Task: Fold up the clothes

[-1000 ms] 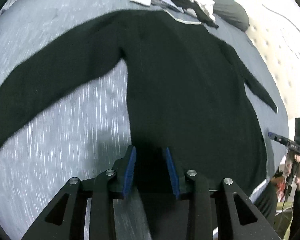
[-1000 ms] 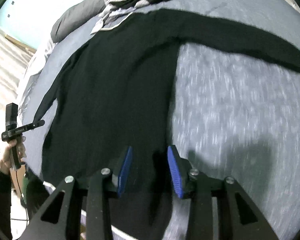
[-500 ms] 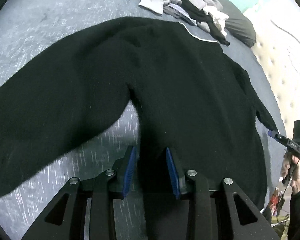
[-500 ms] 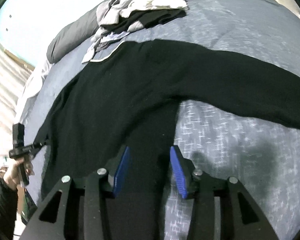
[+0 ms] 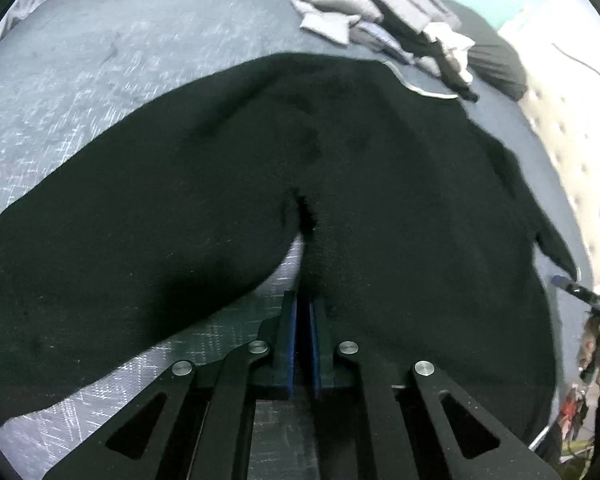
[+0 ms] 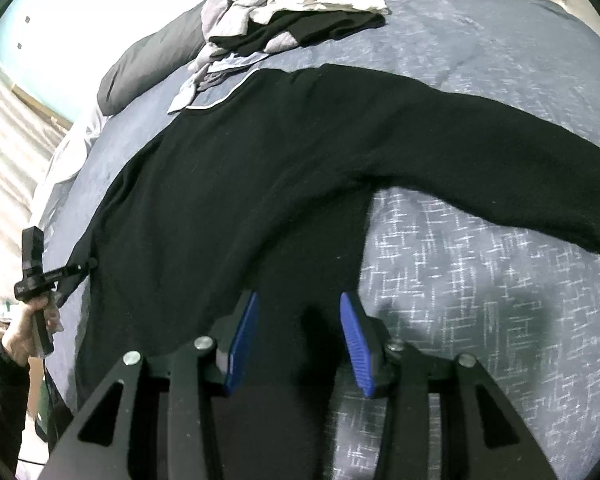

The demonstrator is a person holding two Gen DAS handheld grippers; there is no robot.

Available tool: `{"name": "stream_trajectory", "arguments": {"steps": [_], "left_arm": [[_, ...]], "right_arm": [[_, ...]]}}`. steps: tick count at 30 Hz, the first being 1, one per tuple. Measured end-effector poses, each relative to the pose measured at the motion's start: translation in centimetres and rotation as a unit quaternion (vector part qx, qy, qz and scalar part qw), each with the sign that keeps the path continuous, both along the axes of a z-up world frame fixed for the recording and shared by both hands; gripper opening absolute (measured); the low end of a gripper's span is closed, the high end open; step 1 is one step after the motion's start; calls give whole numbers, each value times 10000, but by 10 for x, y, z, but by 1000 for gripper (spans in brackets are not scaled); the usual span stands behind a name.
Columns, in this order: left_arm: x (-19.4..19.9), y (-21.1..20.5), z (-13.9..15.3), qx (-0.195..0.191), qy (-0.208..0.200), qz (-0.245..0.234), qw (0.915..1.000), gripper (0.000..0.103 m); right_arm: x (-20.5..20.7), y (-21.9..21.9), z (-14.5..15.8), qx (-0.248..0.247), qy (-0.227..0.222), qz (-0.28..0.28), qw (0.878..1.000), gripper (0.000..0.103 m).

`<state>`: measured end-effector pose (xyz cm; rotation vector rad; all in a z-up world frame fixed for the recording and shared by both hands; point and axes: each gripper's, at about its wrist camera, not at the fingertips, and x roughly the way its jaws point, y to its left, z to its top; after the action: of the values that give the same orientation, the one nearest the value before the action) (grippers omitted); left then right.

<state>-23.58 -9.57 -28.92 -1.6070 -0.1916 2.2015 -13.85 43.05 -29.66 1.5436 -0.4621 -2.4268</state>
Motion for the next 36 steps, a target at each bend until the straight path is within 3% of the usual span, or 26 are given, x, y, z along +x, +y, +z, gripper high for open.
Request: {"name": "stream_trajectory", "arguments": {"steps": [6,11,16,19,26,36], "left_arm": [[-2,-10,-2,-17,-96,135,9999,16],[-13,-18,32,-298,331,80,9990,27],[-59,-12,53,-391,664,85,9970,44],[-93,4,58,-396,768,53,9962,44],[-164,56,54,-534,946,-361,9934,45],[-222,113,13,-792,939,-878,9885,48]], "right_arm": [[-1,3,3,62,27,-23,10000,43],[-21,10,3,-26,82,-229,9997,45],[-60,5,13,-11,323,-337,9989,53],[-94,-5,20,106,461,-231,9986,60],[-178,-37,30,620,802,260,9945,60],[-267,-71,-7,1033,662,753,9896,60]]}}
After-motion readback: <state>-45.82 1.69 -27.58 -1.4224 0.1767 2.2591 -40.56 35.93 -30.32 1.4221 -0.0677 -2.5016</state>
